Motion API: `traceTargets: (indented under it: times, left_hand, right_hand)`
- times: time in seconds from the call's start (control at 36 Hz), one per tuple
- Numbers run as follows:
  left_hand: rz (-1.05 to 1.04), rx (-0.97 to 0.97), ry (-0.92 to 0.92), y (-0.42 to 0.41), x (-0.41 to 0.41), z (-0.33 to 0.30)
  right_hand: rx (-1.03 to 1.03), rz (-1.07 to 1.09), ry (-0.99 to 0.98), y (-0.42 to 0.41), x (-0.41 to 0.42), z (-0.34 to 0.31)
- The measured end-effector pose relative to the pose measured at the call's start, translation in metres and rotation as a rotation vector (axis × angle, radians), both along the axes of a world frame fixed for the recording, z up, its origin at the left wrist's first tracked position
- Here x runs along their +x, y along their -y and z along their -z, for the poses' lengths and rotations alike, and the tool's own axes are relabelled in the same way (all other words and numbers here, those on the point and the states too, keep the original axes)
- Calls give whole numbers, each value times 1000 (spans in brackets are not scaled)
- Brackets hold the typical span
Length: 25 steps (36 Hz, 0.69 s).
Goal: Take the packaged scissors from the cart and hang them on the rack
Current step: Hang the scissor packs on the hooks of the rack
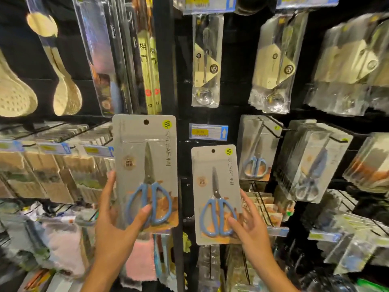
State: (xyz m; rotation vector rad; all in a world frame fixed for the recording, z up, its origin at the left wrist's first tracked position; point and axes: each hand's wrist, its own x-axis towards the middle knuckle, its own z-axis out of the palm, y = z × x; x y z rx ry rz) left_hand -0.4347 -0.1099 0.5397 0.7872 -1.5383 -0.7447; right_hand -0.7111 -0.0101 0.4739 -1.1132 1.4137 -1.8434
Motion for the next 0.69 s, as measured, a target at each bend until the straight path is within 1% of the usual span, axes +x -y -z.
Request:
traceTargets:
  times: [0.25, 0.44, 0.69]
  left_hand:
    - [96, 24, -94, 16, 7, 2]
    - [158, 10, -99, 25, 8, 10]
    - [193, 11, -124, 39, 4, 11]
  right_hand:
    - [-7, 61, -22, 9, 20, 12]
    - [3, 93, -13, 18, 24, 24]
    - [-60, 117, -84, 33, 18, -1]
